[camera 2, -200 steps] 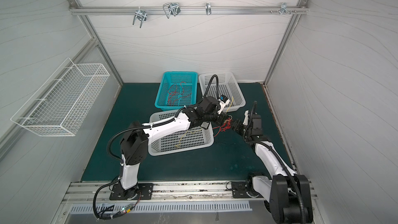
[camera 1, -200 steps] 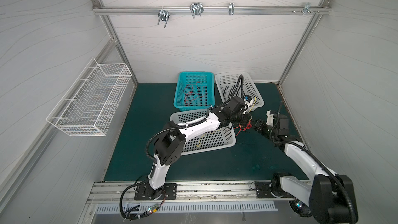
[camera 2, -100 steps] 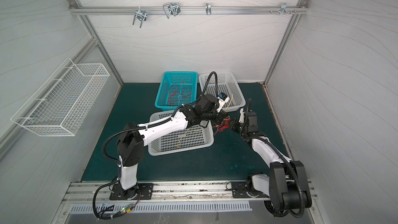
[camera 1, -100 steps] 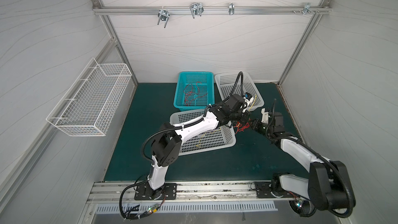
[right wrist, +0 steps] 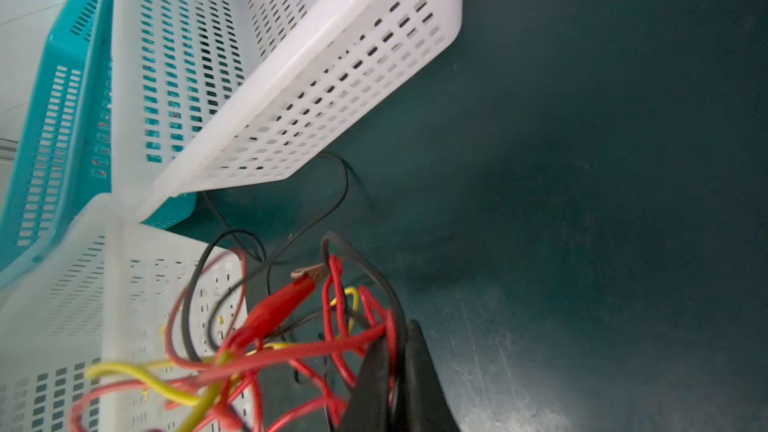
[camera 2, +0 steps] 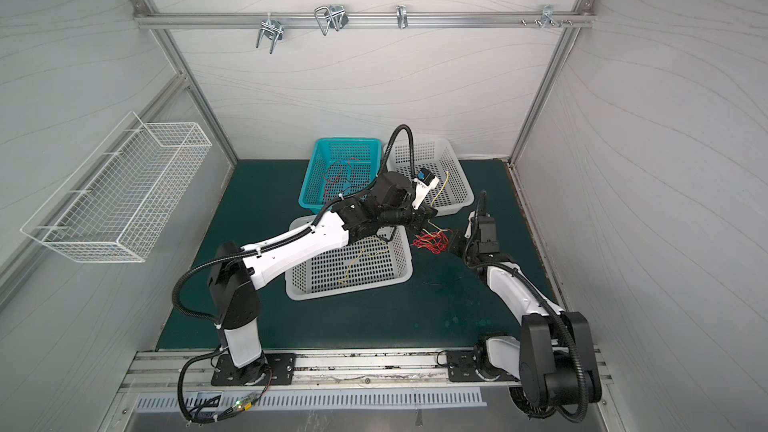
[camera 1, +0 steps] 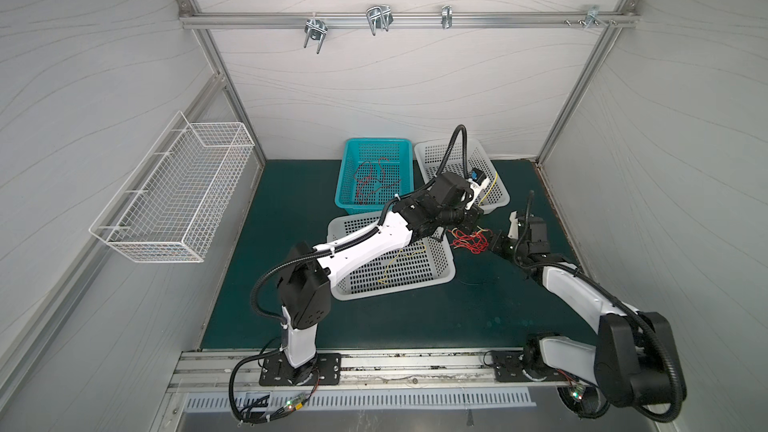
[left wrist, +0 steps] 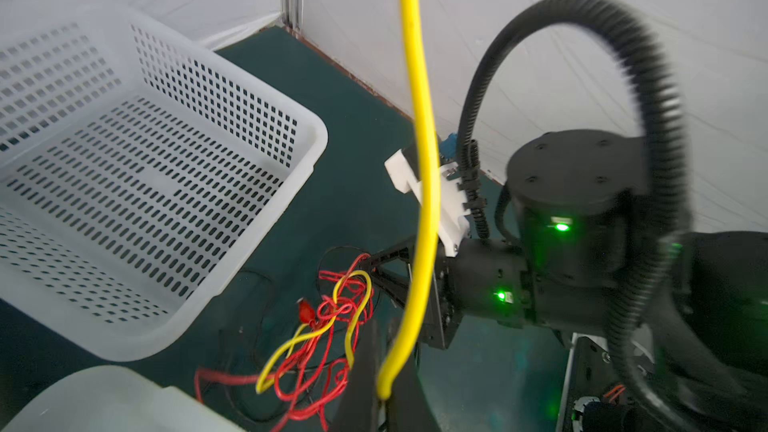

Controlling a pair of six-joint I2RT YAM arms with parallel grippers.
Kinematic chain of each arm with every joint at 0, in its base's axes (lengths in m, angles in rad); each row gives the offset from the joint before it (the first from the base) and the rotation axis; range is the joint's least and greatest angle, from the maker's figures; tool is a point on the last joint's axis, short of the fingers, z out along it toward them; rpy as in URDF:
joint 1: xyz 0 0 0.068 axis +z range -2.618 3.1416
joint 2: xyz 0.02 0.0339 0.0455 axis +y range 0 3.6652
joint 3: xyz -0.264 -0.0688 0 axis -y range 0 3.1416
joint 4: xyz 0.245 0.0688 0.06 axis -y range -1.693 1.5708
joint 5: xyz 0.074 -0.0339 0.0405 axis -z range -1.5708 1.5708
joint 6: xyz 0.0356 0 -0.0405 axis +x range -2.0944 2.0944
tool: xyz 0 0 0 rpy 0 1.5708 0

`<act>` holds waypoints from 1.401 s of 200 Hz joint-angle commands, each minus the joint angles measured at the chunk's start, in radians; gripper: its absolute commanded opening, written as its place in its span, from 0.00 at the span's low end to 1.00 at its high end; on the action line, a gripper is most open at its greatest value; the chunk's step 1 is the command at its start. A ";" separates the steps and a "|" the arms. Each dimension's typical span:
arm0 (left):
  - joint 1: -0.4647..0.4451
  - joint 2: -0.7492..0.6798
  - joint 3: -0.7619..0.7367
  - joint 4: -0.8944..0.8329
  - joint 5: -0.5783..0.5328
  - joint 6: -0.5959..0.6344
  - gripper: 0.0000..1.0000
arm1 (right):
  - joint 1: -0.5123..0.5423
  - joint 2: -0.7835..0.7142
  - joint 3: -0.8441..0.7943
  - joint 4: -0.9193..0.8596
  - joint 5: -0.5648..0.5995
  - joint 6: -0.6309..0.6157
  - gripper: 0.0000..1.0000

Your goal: Untangle the cables

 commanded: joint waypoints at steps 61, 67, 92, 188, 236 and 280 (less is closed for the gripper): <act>0.000 -0.253 -0.028 0.114 -0.104 0.095 0.00 | -0.100 -0.001 0.024 -0.141 0.098 0.001 0.00; 0.000 -0.262 -0.032 0.113 -0.112 0.099 0.00 | -0.110 0.000 0.025 -0.148 0.097 -0.003 0.00; 0.000 -0.296 -0.050 0.114 -0.134 0.118 0.00 | -0.146 0.005 0.031 -0.162 0.098 -0.023 0.00; 0.001 -0.312 -0.087 0.105 -0.119 0.134 0.00 | -0.250 -0.019 0.050 -0.142 -0.127 -0.067 0.00; 0.000 -0.182 -0.036 0.067 0.010 0.101 0.00 | -0.216 -0.163 0.051 -0.155 -0.195 -0.088 0.00; -0.003 -0.097 -0.009 0.055 0.063 0.066 0.00 | -0.195 -0.228 0.058 -0.174 -0.251 -0.115 0.02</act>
